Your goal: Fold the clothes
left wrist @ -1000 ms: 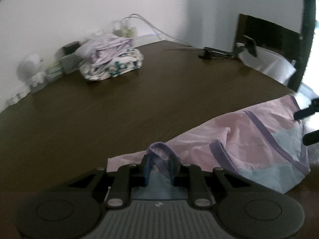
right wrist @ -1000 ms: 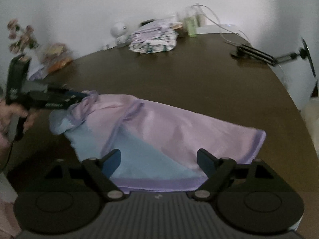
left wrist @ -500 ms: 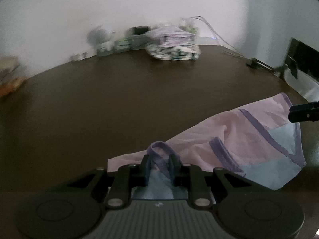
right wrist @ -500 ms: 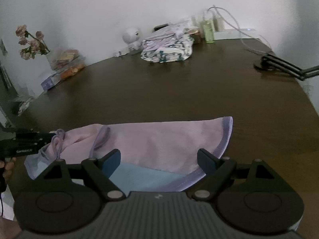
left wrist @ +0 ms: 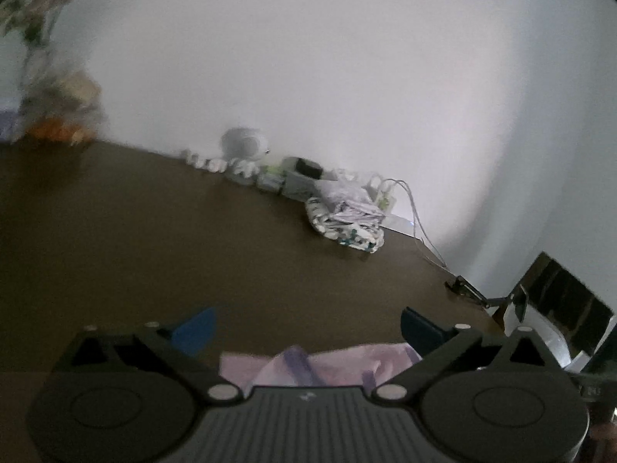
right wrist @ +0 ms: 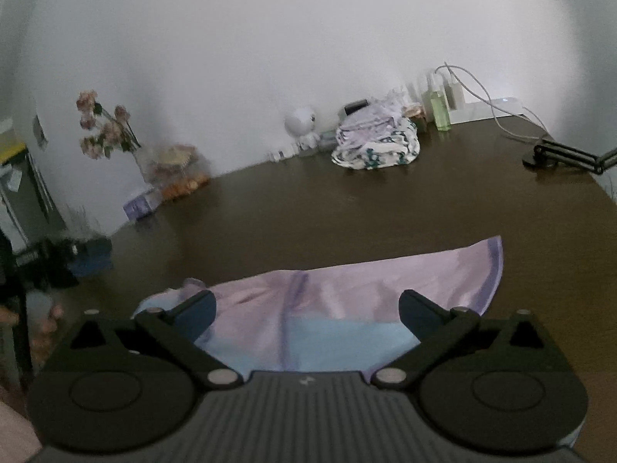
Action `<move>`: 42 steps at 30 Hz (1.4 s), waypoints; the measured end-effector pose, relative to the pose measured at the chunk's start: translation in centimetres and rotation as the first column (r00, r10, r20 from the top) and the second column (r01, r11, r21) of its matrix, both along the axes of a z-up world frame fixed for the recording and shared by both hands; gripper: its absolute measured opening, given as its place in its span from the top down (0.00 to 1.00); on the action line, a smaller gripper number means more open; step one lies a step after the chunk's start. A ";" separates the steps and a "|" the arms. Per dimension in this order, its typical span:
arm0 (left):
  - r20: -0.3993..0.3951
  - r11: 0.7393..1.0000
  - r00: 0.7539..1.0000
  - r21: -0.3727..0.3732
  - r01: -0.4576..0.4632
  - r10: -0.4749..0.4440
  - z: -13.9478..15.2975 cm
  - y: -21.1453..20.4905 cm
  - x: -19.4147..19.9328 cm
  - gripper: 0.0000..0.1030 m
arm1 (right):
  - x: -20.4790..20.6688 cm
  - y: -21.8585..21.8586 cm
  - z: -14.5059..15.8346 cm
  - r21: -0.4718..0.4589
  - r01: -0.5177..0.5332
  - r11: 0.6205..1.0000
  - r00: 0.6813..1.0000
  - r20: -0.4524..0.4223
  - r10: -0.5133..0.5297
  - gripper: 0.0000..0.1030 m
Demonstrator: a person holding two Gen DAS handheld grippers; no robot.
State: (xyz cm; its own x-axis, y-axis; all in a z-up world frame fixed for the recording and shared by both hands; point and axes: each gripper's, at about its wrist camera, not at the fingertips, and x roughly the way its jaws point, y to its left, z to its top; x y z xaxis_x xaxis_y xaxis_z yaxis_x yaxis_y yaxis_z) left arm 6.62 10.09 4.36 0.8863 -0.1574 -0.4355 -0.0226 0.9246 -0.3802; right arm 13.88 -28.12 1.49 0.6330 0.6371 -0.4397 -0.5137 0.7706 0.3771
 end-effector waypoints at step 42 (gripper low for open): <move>-0.349 0.952 0.888 -0.174 0.252 -0.299 -5.2 8.0 10.0 0.69 | -9.5 28.3 -0.3 -0.494 -0.244 0.834 0.950 0.049 0.307 0.39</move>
State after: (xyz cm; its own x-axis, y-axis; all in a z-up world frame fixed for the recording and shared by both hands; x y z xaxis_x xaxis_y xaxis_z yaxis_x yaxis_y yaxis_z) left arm 16.67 18.11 -0.86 0.5802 -0.4441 -0.6828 0.0670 0.8615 -0.5034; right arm 4.38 0.15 1.17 0.5306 0.5250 -0.6654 -0.7492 0.6577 -0.0784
